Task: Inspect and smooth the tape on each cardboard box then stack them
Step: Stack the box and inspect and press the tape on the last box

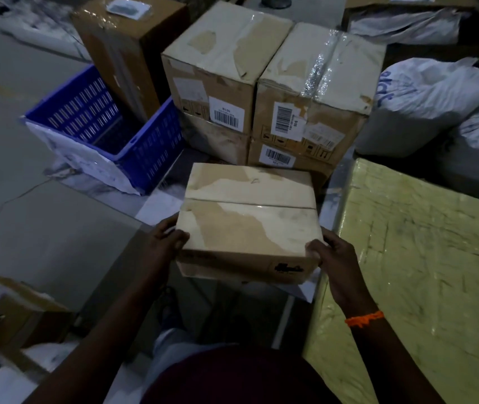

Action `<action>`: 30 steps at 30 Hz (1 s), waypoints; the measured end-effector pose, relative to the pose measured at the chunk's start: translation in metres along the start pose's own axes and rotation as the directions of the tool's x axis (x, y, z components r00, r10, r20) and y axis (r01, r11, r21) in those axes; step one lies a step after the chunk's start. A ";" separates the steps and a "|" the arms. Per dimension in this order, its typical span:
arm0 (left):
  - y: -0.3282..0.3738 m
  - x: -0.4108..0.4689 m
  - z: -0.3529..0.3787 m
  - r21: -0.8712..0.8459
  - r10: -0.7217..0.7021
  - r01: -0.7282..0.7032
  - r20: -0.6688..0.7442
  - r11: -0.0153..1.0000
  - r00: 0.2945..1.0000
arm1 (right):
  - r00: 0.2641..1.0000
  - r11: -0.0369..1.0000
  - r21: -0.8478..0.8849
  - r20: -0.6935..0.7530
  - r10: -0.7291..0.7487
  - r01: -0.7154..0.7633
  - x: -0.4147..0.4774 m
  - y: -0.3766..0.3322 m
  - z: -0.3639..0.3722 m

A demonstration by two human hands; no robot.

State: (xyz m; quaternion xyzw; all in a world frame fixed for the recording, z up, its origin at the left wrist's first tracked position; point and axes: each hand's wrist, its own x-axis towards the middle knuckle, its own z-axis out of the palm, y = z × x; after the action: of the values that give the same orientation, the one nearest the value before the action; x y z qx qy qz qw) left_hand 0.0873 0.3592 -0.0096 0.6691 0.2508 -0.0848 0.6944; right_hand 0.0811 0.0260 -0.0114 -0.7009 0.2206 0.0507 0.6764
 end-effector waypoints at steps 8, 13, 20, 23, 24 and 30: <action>-0.019 -0.012 0.011 0.402 0.216 -0.197 -0.003 0.894 0.976 | 0.959 0.826 -0.534 -0.089 -0.268 0.182 0.005 0.040 0.008; -0.002 0.025 0.053 0.824 0.424 -0.494 0.356 0.277 0.833 | 0.851 0.400 -0.783 0.296 -0.434 0.477 0.040 0.021 0.058; -0.022 0.061 0.073 0.853 0.325 -0.521 0.489 0.015 0.809 | 0.854 0.211 -0.860 0.372 -0.364 0.465 0.073 0.022 0.080; -0.026 0.065 0.073 0.854 0.328 -0.520 0.492 -0.003 0.806 | 0.863 0.196 -0.871 0.369 -0.345 0.451 0.072 0.023 0.080; -0.027 0.066 0.072 0.853 0.324 -0.522 0.495 -0.005 0.806 | 0.866 0.196 -0.871 0.372 -0.333 0.450 0.072 0.022 0.081; -0.023 0.045 0.069 0.843 0.246 -0.538 0.516 0.026 0.820 | 0.849 0.212 -0.839 0.429 -0.310 0.501 0.055 0.018 0.068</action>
State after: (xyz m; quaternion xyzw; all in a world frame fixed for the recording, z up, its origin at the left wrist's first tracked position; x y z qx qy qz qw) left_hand 0.1318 0.3002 -0.0524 0.9777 -0.1416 -0.1043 0.1145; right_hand 0.1391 0.0787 -0.0539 -0.9818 -0.0987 0.0466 0.1557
